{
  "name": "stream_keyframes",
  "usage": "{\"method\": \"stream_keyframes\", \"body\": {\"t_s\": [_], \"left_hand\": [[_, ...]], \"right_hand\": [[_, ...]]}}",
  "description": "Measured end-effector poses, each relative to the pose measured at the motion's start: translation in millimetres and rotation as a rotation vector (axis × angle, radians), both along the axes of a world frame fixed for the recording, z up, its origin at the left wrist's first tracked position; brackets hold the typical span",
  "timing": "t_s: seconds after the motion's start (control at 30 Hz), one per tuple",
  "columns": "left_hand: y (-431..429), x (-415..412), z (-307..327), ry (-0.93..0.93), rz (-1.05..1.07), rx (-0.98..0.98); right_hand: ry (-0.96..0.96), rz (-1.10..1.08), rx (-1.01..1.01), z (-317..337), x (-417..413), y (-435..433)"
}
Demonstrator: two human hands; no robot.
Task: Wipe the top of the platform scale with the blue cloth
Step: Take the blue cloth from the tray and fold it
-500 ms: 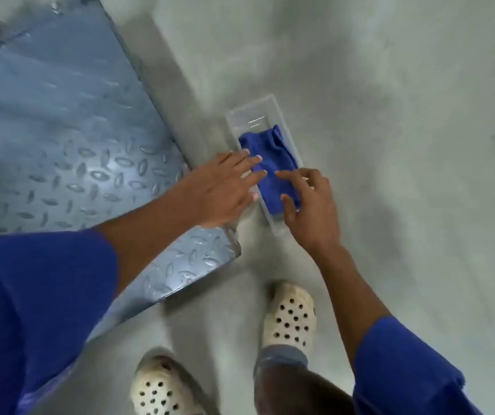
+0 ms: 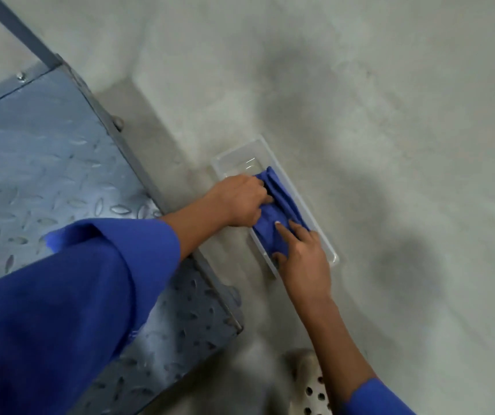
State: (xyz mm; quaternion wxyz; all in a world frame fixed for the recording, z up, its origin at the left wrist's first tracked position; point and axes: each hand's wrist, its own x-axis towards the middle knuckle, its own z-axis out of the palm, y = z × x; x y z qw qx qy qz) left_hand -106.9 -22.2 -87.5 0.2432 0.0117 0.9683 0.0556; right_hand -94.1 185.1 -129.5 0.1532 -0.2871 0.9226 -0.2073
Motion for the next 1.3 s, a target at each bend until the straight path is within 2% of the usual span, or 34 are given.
{"method": "stream_keyframes", "body": {"t_s": [0.2,0.43,0.67,0.77,0.9,1.07,1.17,1.3], "left_hand": [[7.9,-9.6,10.4,0.003,0.111,0.002],[11.1,5.1,42.8,0.057,0.062,0.054],[-12.2,40.6,108.3,0.142,0.009,0.064],[-26.5,67.1,146.3,0.256,-0.032,0.053],[-50.3,105.2,189.7,0.619,-0.102,0.108],[-84.3,161.9,235.0,0.746,0.035,0.071],[-99.4,199.4,225.5,0.679,0.155,0.071],[-99.8,226.6,191.9,0.239,0.251,0.143]], "right_hand": [[0.015,-0.013,0.031,3.2,-14.8,-16.2],[0.008,-0.078,-0.072,38.2,-4.0,-12.6],[0.228,-0.177,-0.266,101.7,24.2,-14.9],[0.297,-0.174,-0.347,136.0,52.4,-24.2],[0.341,-0.139,-0.489,172.6,88.4,-42.3],[0.375,-0.047,-0.618,206.2,122.4,-82.1],[0.316,0.047,-0.564,198.4,137.1,-98.0],[0.122,0.22,-0.33,151.1,151.0,-96.2]]}}
